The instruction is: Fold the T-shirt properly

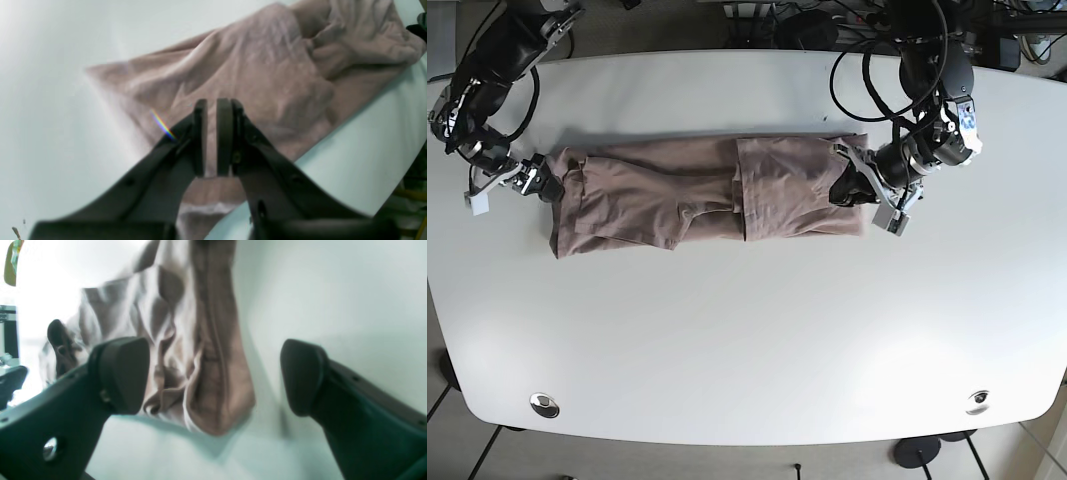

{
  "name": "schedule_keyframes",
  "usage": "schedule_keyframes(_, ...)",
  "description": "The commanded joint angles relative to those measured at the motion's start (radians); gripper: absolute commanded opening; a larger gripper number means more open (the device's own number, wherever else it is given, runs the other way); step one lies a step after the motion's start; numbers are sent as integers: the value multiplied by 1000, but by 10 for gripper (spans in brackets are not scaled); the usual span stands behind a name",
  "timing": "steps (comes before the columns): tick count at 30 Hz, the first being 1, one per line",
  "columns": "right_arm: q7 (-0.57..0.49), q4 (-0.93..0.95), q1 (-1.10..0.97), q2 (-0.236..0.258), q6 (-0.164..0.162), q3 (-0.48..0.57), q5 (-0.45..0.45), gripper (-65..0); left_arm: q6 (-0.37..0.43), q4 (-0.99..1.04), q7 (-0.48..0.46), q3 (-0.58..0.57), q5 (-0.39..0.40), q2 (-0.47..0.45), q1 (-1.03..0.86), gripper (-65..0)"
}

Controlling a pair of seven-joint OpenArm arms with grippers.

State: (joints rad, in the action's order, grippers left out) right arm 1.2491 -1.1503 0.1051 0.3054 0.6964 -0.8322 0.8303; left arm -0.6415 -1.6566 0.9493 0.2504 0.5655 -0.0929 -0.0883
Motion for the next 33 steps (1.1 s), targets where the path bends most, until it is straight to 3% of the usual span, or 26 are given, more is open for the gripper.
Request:
schedule_keyframes(1,-29,-7,18,16,2,47,11,-54,-11,23,-20,3,18,-6,12,-619)
schedule_keyframes(5,-64,-7,9,-15,2,193,10,-65,-11,105,-22,3,18,-8,17,-619)
schedule_keyframes(7,-70,-20,-6,-31,2,227,10,-119,-11,138,-28,3,17,-14,18,-619)
schedule_keyframes(10,-91,-30,-11,-56,2,282,8,-306,-5,180,-88,-1,17,-21,17,-617)
schedule_keyframes(14,-124,-30,-9,-53,2,302,8,-637,-5,224,-108,-1,17,-21,18,-615)
schedule_keyframes(18,-118,-236,-38,-39,2,299,8,-631,-4,226,-108,-1,-28,-20,18,-615)
schedule_keyframes(22,-111,-606,-126,-45,2,302,17,-631,-5,226,-108,-3,-75,-14,20,-615)
schedule_keyframes(26,-52,-844,-132,-56,-7,411,11,-631,-5,224,-108,-21,-75,6,20,-615)
schedule_keyframes(30,-50,-870,-123,-67,-51,521,10,-631,-5,218,-99,-23,-75,15,28,-615)
schedule_keyframes(33,-50,-870,-103,-110,-53,592,10,-631,-4,218,-99,-23,-75,15,37,-615)
